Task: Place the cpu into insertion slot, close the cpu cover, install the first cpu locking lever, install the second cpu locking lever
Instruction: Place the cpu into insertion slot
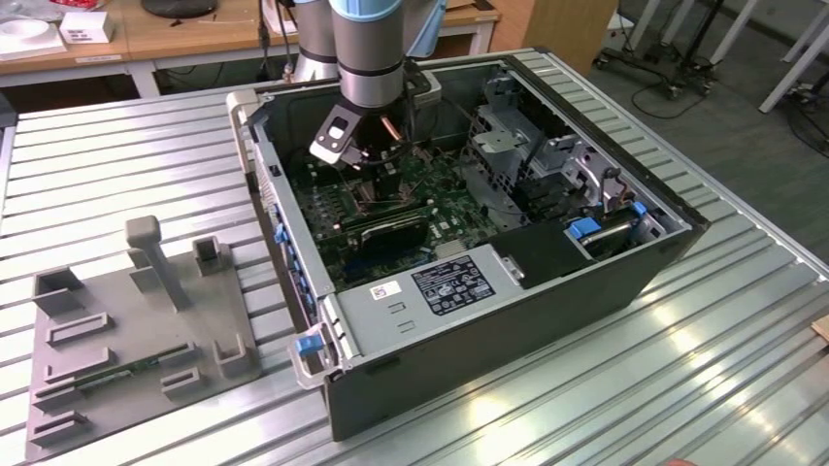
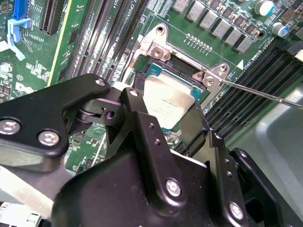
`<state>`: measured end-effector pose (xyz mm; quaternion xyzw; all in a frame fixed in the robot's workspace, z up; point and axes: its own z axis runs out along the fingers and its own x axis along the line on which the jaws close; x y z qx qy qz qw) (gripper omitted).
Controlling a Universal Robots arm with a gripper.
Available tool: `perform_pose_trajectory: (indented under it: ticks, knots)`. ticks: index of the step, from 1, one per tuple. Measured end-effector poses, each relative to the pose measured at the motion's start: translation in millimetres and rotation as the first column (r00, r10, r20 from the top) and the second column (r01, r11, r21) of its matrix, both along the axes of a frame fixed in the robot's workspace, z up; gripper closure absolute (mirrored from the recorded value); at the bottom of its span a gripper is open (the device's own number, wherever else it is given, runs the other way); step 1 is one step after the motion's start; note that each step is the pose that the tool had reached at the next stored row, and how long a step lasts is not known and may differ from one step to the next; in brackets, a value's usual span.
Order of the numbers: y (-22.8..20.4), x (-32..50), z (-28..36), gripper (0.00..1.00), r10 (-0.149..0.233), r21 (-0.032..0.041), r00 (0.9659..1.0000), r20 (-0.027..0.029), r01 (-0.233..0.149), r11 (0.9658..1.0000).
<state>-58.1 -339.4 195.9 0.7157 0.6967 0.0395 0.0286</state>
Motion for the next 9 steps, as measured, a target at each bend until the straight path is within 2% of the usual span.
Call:
perform_pose_trajectory:
  ticks: [9]
  knots:
    - [0.0, 0.0, -0.2, 0.46, 0.011, 0.0001, 0.9999, 0.0000, -0.011, 0.9999]
